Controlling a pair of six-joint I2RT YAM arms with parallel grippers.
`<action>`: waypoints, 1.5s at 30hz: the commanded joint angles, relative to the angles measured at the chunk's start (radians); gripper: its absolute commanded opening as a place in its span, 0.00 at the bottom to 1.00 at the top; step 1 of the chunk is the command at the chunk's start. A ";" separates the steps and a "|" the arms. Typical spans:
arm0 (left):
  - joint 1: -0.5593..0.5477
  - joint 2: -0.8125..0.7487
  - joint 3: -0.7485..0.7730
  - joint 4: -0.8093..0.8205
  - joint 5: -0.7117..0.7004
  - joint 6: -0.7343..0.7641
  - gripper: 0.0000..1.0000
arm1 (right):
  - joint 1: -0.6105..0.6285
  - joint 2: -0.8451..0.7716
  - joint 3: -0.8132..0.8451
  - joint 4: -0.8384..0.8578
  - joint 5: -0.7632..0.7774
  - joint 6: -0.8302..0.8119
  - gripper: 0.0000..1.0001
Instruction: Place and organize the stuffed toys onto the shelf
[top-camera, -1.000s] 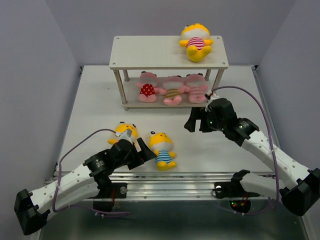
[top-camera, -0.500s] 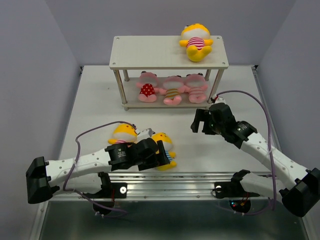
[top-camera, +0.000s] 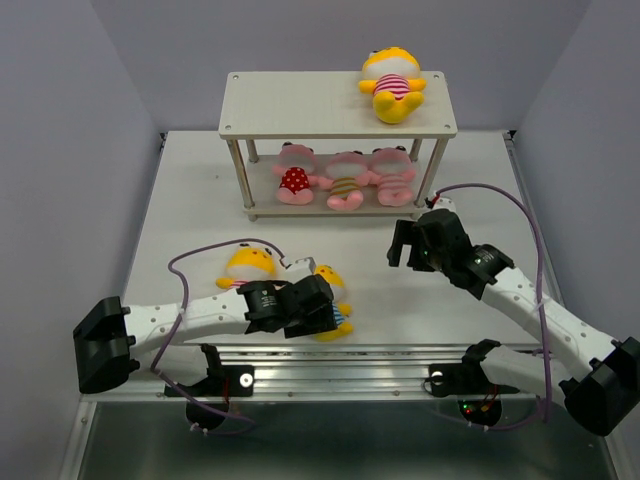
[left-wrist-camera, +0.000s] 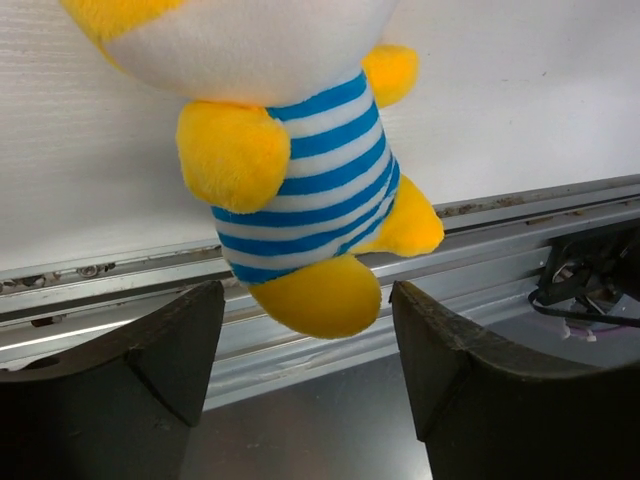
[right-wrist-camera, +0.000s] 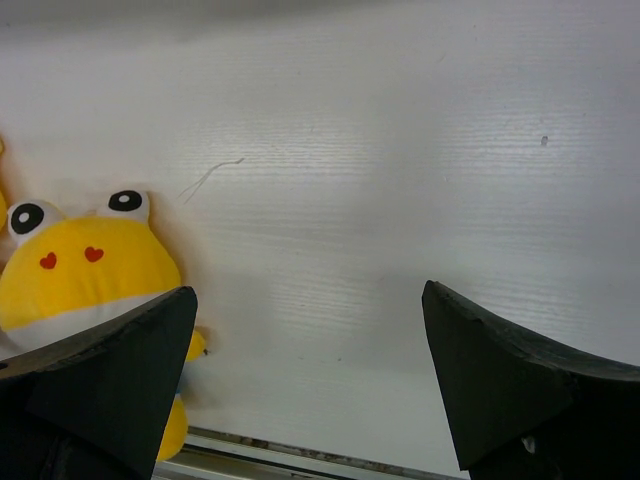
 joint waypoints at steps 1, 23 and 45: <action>-0.007 0.007 0.032 0.018 -0.020 0.022 0.76 | 0.002 -0.023 -0.008 0.007 0.046 -0.003 1.00; -0.007 -0.066 0.114 0.016 -0.136 0.227 0.00 | 0.002 -0.067 -0.045 0.004 0.119 0.002 1.00; 0.010 -0.214 0.642 0.082 -0.565 0.724 0.00 | 0.002 -0.156 -0.085 0.004 0.286 0.076 1.00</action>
